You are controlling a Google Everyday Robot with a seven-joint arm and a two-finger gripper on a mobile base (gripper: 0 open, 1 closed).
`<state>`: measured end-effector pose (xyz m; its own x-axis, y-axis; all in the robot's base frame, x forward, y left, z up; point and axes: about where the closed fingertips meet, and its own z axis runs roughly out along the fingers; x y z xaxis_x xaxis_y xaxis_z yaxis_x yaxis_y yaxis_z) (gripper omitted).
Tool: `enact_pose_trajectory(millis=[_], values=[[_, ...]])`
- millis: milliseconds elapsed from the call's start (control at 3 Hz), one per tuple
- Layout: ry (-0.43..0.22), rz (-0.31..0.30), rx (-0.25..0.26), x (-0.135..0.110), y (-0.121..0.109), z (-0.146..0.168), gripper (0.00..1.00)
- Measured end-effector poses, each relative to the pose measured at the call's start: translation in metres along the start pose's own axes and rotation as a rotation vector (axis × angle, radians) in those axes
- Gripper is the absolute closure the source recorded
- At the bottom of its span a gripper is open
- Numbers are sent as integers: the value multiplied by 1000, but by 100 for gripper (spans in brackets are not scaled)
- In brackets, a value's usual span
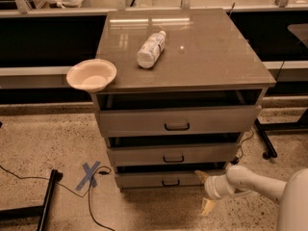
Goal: Open bottom drawer
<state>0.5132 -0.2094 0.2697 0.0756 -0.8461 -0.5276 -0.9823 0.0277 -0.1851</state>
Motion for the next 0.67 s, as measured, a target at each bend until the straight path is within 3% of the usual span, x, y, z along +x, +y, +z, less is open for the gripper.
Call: enact_pose_trajectory(millis=[333, 667], values=[[43, 40, 43, 24, -11, 43, 0], [43, 40, 43, 24, -11, 43, 0]])
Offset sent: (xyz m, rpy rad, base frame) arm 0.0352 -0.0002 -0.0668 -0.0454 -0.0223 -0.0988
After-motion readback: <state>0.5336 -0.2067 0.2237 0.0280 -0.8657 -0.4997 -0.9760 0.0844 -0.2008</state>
